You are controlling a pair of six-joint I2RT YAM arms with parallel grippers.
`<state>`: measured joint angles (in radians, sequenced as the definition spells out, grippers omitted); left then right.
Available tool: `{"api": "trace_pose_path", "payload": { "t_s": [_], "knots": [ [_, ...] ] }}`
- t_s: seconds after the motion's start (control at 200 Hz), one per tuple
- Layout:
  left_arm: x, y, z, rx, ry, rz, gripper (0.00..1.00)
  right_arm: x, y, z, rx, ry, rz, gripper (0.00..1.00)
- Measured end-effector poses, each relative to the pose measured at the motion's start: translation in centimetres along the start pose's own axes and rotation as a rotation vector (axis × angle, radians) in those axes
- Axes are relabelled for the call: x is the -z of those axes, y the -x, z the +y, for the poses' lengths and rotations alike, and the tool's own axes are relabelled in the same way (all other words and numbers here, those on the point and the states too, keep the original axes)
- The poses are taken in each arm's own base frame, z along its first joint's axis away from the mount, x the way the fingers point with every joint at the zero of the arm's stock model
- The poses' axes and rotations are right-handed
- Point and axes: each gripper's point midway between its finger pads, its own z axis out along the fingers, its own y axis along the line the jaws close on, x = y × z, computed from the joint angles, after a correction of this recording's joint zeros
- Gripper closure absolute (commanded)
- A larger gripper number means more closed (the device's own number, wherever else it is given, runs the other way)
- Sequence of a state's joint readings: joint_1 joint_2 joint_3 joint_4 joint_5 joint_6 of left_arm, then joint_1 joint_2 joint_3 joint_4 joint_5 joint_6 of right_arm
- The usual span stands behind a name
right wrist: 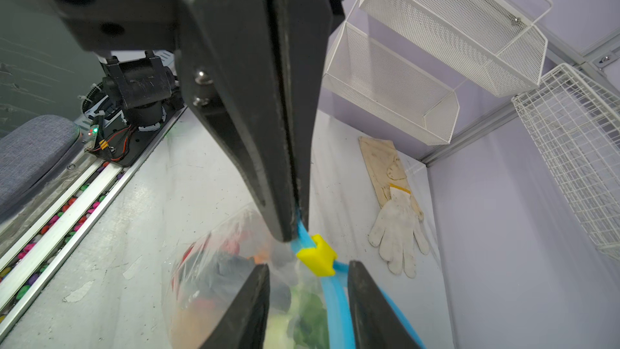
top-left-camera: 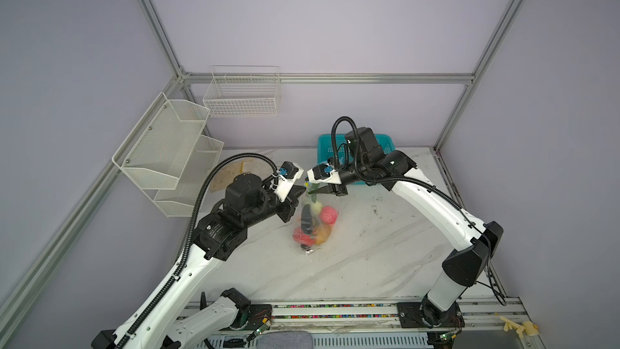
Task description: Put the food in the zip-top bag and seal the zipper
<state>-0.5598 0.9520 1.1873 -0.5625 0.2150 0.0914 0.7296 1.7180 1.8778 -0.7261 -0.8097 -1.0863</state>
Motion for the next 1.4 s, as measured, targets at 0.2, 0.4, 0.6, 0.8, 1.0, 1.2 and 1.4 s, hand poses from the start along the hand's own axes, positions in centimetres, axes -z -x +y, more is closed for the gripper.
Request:
{"api": "trace_pose_path", "payload": {
  "t_s": [0.2, 0.4, 0.6, 0.8, 1.0, 1.2, 1.4],
  "knots": [
    [0.3, 0.2, -0.1, -0.002, 0.001, -0.01, 1.0, -0.3, 0.4, 0.0, 0.014, 0.009, -0.007, 0.59],
    [0.7, 0.4, -0.1, -0.004, 0.002, -0.021, 1.0, -0.1, 0.6, 0.0, 0.032, 0.002, -0.002, 0.52],
    [1.0, 0.6, -0.1, -0.007, 0.004, -0.034, 1.0, 0.7, 1.3, 0.0, 0.048, -0.017, -0.002, 0.45],
    [1.0, 0.7, -0.1, -0.008, 0.004, -0.039, 1.0, 0.9, 2.0, -0.2, 0.057, -0.01, -0.012, 0.47],
    [1.0, 0.8, -0.1, -0.008, 0.005, -0.041, 1.0, -0.5, 2.4, -0.2, 0.071, 0.032, -0.025, 0.57],
    [1.1, 0.8, -0.1, -0.008, 0.005, -0.041, 1.0, -1.3, 1.4, 0.5, 0.047, 0.076, -0.009, 0.67],
    [1.1, 0.8, -0.1, -0.009, 0.008, -0.041, 1.0, -1.0, 1.5, 0.6, 0.049, 0.071, -0.005, 0.67]
  ]
}}
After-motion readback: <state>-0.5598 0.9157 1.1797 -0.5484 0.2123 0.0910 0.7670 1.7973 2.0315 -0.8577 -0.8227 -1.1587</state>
